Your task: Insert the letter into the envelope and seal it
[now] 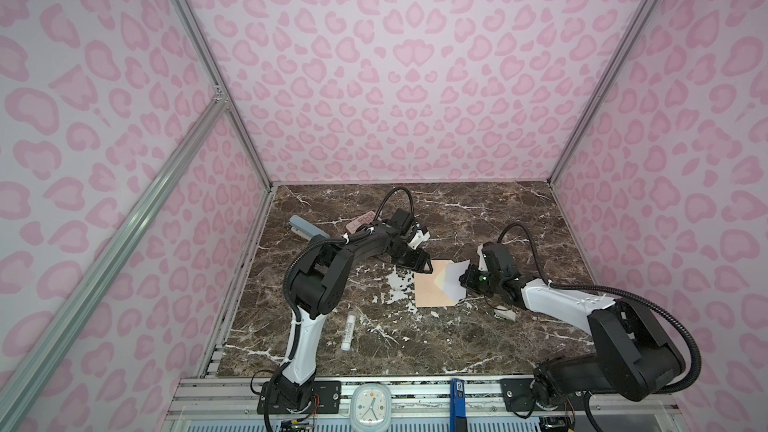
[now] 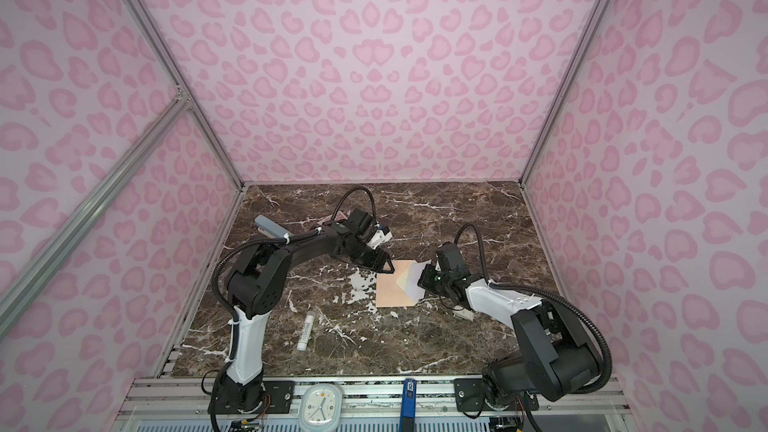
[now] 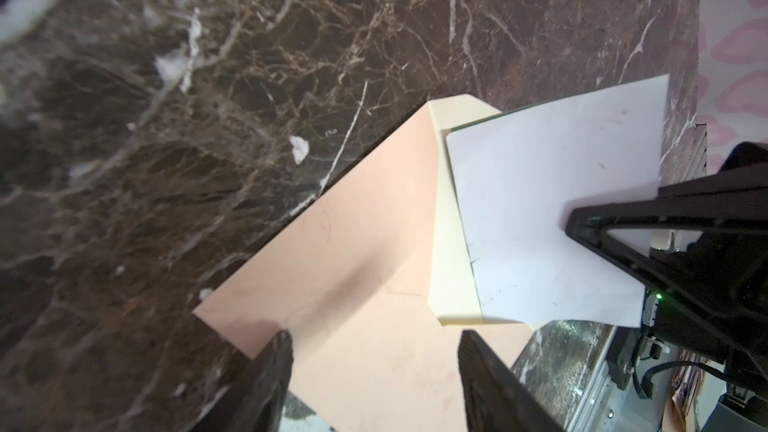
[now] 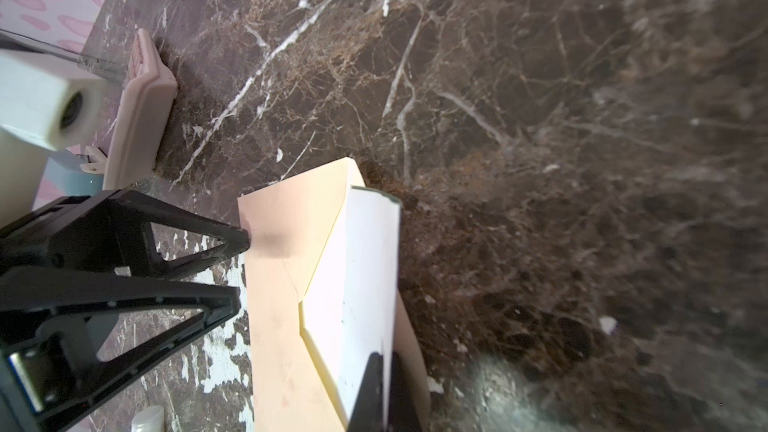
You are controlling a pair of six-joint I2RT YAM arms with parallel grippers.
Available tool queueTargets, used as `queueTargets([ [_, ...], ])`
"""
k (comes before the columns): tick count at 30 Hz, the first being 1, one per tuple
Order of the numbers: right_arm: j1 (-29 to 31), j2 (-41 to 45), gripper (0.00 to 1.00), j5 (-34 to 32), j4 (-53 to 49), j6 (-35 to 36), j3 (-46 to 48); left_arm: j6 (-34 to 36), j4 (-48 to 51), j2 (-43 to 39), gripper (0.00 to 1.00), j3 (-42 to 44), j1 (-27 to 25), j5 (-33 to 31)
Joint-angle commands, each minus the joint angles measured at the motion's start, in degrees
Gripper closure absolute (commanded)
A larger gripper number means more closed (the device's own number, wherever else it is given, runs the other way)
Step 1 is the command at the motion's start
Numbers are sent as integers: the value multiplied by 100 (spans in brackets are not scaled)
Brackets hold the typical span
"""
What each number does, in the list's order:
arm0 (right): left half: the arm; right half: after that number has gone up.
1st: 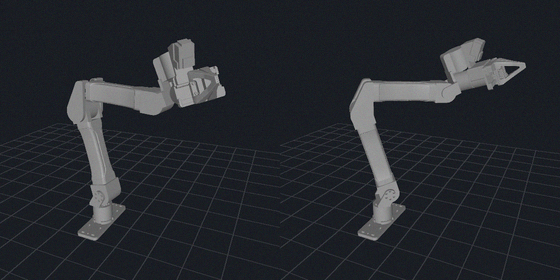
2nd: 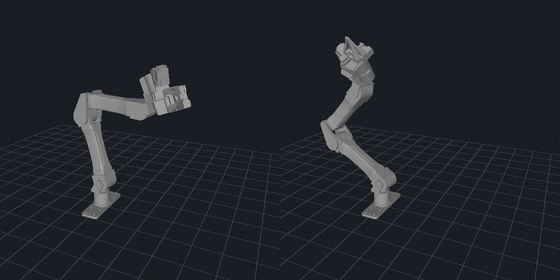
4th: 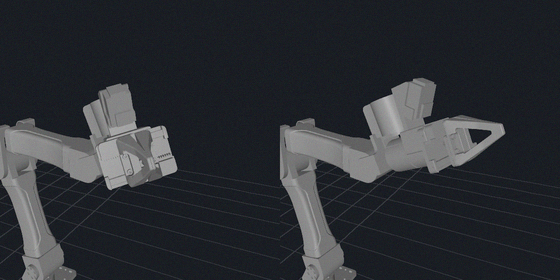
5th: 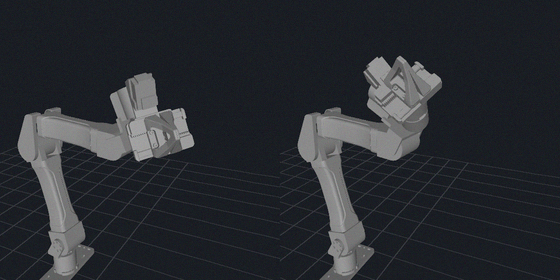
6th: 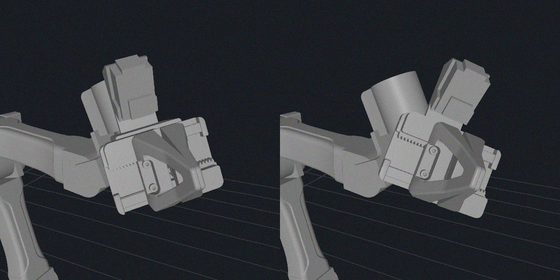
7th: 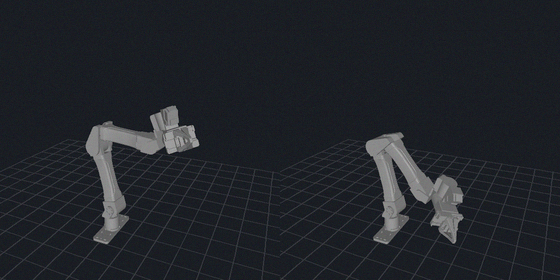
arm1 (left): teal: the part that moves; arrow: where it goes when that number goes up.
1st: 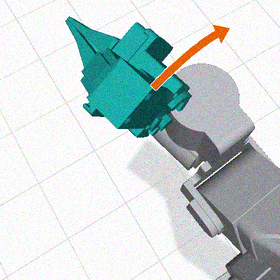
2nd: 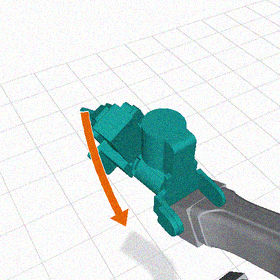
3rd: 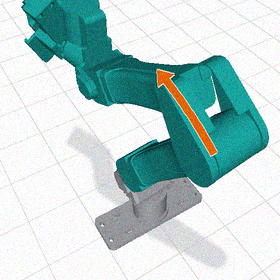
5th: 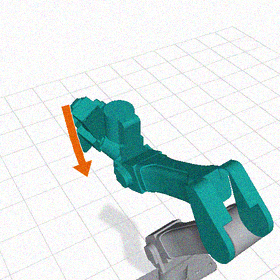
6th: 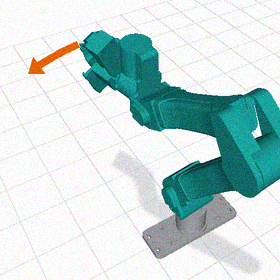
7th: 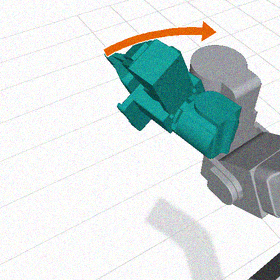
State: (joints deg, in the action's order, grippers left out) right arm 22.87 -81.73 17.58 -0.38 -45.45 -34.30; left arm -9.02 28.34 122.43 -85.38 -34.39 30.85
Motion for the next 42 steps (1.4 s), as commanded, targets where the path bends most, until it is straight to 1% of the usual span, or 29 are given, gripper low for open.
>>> queueTargets([
  [1, 32, -112, 100, -97, -180, -33, -59, 67, 436, 168, 33, 57, -15, -633],
  [11, 106, -446, 100, -58, -85, -108, -227, 90, 455, 147, 33, 82, -24, -640],
  [23, 115, -88, 100, -123, -455, -95, -221, 70, 416, 55, 29, 84, -19, -662],
  [42, 117, -324, 100, -71, -697, -137, -448, 88, 406, 64, 29, 110, -18, -651],
])
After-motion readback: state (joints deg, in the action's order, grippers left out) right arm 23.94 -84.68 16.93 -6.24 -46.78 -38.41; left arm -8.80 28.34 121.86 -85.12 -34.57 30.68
